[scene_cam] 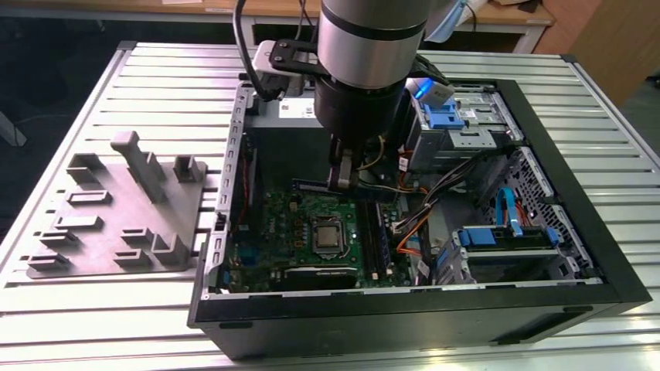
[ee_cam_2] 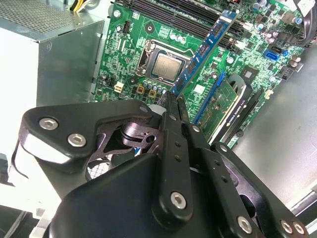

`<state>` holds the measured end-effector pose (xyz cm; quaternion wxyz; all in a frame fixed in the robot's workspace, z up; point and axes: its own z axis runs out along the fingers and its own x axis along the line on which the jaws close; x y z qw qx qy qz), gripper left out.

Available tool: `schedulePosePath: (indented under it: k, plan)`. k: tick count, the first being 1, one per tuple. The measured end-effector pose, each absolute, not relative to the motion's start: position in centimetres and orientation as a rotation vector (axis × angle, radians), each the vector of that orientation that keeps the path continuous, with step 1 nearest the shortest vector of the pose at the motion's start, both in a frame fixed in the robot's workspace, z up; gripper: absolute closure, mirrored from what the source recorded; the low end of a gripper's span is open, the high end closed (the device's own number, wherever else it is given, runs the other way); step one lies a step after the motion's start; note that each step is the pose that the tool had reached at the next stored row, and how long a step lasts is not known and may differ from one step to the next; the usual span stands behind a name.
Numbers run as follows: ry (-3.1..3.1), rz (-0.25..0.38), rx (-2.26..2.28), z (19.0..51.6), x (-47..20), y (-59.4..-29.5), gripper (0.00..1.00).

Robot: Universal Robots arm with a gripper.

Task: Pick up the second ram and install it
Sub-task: 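Pick up the second ram and move it above second insertion slot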

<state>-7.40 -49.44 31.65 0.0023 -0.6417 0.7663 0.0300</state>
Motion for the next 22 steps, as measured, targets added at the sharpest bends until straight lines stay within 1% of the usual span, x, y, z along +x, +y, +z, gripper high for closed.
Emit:
schedulePosePath:
  k: [22]
  plan:
    - [2.28, 0.094, -2.157, 31.63, -7.39, -49.44, 0.88]
